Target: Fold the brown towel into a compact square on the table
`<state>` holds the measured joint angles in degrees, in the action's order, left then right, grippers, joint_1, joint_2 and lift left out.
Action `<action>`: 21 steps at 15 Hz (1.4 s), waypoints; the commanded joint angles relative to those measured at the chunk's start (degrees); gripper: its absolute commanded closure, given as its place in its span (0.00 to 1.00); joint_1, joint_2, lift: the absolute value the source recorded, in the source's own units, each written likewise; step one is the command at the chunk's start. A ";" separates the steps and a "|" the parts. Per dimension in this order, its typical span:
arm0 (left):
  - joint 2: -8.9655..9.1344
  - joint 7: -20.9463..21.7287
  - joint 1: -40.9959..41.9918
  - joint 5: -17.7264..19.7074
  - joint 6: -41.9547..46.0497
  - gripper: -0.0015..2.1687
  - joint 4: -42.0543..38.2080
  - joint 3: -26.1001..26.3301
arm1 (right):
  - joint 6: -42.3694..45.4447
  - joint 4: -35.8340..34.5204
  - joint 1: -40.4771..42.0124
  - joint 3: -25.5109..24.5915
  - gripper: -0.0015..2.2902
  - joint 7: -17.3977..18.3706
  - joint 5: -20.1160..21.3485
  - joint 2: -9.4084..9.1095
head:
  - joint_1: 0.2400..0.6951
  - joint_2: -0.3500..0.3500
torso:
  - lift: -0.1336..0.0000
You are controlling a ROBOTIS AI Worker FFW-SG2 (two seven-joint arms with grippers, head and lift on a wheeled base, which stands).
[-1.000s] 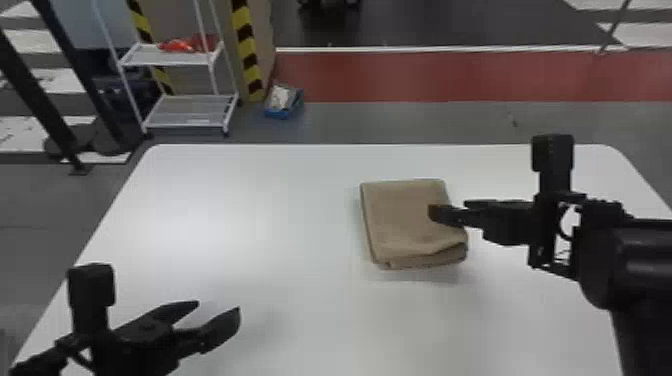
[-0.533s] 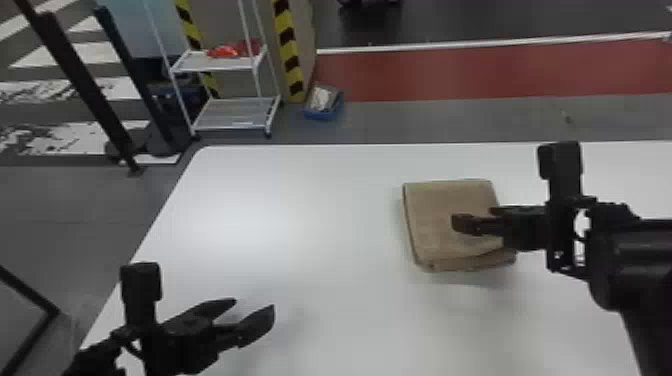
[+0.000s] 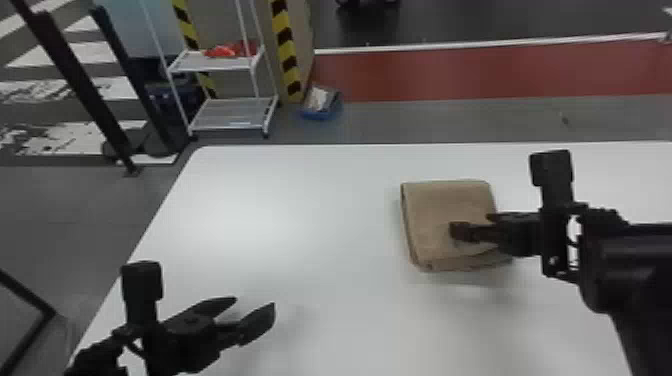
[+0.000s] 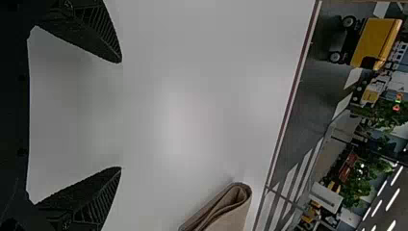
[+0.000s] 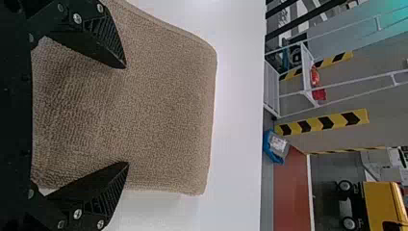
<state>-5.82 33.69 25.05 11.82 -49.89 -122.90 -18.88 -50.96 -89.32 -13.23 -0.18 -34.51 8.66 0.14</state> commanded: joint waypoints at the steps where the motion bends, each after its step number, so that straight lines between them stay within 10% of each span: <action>1: 0.02 -0.20 0.00 -0.21 -0.17 0.04 -0.67 -0.02 | 0.02 -0.68 1.02 -0.44 0.08 -0.65 -0.75 0.04 | 1.00 0.71 | 0.08; 8: 4.94 -1.96 6.50 2.25 6.16 0.04 -10.69 -0.46 | 14.08 -33.90 23.96 -10.63 0.04 0.85 -15.08 0.21 | 1.00 0.69 | 0.08; 12: 5.97 -11.98 17.84 4.62 45.18 0.03 -9.55 8.59 | 39.74 -35.66 41.80 -13.09 0.04 6.39 -21.14 0.21 | 1.00 0.57 | 0.08; 15: 5.97 -23.40 24.96 -0.74 74.71 0.03 -6.38 16.15 | 52.93 -37.33 51.38 -13.18 0.04 11.66 -21.32 -0.19 | 1.00 0.49 | 0.08; 21: 5.91 -27.62 25.05 -8.39 55.20 0.02 -7.79 15.89 | 55.04 -40.40 56.04 -11.16 0.05 13.24 -19.21 -0.19 | 1.00 0.44 | 0.08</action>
<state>0.00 5.51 50.50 3.57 13.31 -129.52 -2.30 4.63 -128.88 42.53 -12.02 -21.40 -11.38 0.00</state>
